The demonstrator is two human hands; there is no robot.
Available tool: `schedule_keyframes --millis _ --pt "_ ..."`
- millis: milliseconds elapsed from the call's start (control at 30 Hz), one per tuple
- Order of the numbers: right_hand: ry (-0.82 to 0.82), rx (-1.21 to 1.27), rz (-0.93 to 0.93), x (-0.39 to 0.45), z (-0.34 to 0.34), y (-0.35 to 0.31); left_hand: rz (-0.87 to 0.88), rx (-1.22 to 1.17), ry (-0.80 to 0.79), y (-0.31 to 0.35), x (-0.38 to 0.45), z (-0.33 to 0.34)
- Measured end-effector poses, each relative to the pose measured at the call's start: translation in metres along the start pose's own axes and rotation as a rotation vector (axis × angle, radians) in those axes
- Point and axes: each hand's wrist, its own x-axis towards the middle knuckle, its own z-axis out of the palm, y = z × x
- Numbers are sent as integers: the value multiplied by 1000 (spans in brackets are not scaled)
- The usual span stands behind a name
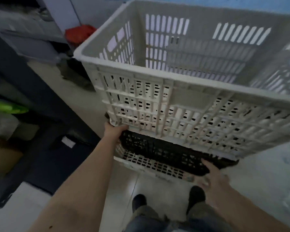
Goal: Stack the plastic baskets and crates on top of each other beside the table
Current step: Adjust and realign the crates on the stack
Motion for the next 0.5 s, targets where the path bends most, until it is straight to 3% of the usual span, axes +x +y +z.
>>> schedule_keyframes --millis 133,333,500 --pt "179 36 -303 -7 -11 -20 18 14 -105 9 19 -11" --pt "15 111 -244 -6 -18 -51 40 118 -206 15 38 -26" --pt "53 233 -268 -1 -11 -47 70 3 -213 11 44 -25"
